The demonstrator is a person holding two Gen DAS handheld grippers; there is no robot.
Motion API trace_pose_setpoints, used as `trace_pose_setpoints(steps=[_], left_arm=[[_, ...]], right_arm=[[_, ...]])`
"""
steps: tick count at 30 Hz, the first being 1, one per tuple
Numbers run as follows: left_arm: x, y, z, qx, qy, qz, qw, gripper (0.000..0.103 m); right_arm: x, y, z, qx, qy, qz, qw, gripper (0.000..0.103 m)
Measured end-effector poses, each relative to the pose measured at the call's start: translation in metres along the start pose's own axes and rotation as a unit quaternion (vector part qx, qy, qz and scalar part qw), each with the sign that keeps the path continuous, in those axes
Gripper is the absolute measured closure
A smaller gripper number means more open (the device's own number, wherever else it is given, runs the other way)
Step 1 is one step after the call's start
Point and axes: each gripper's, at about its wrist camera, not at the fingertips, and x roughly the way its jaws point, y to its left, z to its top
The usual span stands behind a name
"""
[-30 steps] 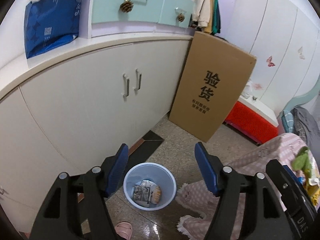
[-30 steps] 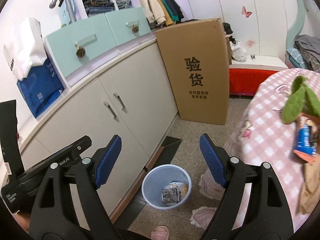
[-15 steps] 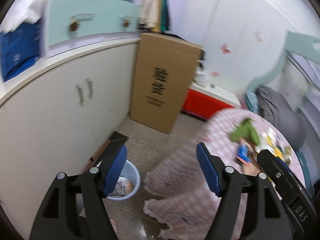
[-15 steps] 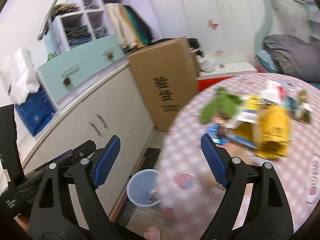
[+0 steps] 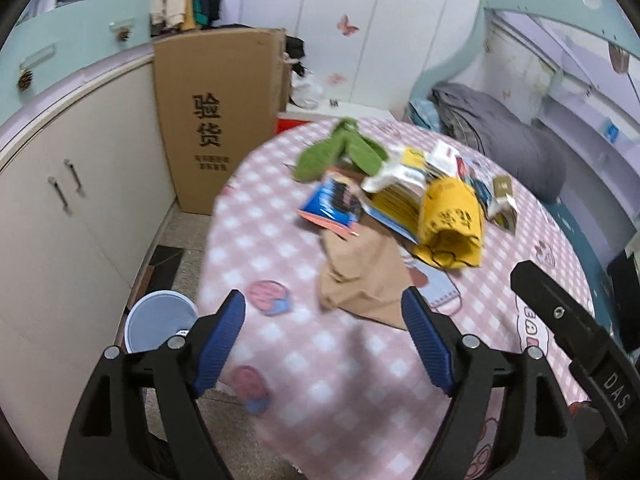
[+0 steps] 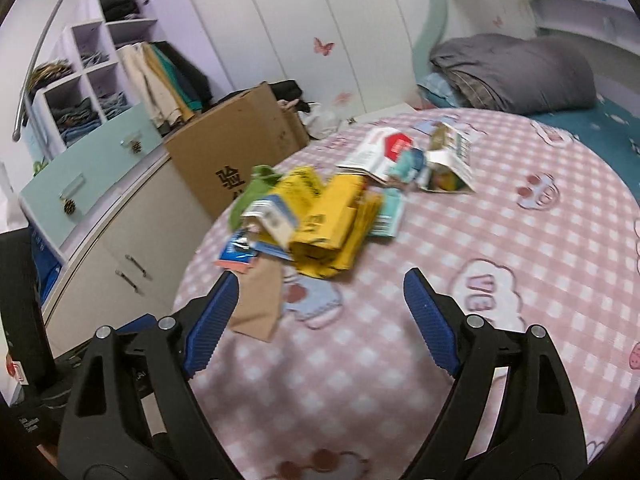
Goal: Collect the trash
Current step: 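Grasp the beige paper with the left tool while the right tool grasps yellow packaging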
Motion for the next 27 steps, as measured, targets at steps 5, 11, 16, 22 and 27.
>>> trace_pose_setpoints(steps=[5, 11, 16, 22, 27], left_arm=[[0.022, -0.023, -0.003, 0.033, 0.021, 0.005, 0.9992, 0.023], [0.042, -0.034, -0.001, 0.056, 0.033, 0.021, 0.9976, 0.058], [0.038, -0.032, 0.000, 0.051, 0.038, -0.008, 0.9979, 0.098], [-0.002, -0.026, 0.003, 0.039, -0.017, -0.038, 0.9984, 0.098], [-0.038, -0.014, 0.014, 0.016, -0.081, -0.027, 0.9962, 0.098]], right_arm=[[0.004, -0.018, -0.001, 0.013, 0.011, 0.001, 1.000, 0.020], [0.005, -0.028, -0.002, 0.022, 0.018, 0.001, 1.000, 0.020], [0.005, -0.030, 0.000, 0.027, 0.018, 0.003, 0.999, 0.020], [0.007, -0.024, 0.006, 0.034, 0.018, 0.015, 0.999, 0.020], [0.020, -0.014, 0.012, 0.043, 0.022, 0.025, 0.999, 0.020]])
